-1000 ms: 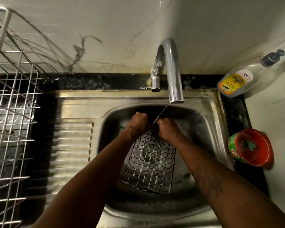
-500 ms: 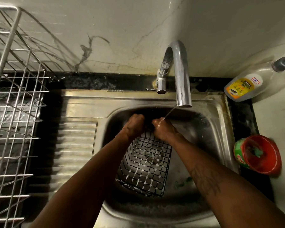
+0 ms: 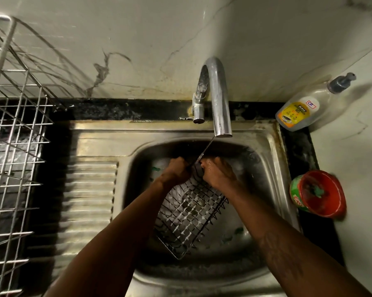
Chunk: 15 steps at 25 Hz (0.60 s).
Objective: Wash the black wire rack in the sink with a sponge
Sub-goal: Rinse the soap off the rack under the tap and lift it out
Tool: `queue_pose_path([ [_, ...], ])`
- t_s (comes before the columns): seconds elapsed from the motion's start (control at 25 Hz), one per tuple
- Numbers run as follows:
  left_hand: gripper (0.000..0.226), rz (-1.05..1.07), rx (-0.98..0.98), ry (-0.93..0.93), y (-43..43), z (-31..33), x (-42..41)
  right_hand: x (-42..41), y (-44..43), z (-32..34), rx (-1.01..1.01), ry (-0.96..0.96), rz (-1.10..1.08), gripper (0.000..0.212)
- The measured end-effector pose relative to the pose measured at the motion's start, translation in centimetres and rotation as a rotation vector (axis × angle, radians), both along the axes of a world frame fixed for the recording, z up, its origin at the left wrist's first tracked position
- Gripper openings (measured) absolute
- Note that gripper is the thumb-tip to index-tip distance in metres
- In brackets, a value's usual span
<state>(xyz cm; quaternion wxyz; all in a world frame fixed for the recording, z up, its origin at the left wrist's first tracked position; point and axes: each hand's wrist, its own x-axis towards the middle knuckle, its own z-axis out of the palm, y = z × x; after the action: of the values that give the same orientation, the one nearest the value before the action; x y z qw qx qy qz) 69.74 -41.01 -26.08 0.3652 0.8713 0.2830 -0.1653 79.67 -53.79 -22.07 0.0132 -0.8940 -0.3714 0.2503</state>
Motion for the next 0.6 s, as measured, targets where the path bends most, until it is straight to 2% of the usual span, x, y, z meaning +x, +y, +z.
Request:
queue_pose_path([
  [0.24, 0.027, -0.086, 0.024, -0.042, -1.2, 0.4, -0.5, -0.6, -1.3, 0.9, -0.027, -0.021, 0.052, 0.018],
  [0.44, 0.02, -0.063, 0.061, -0.114, -0.6, 0.4, -0.8, -0.7, -1.1, 0.9, 0.07, -0.012, -0.02, 0.018],
  [0.6, 0.04, 0.039, 0.165, -0.159, -1.2, 1.2, -0.3, -0.8, 0.0, 1.1, 0.027, 0.039, -0.029, 0.012],
])
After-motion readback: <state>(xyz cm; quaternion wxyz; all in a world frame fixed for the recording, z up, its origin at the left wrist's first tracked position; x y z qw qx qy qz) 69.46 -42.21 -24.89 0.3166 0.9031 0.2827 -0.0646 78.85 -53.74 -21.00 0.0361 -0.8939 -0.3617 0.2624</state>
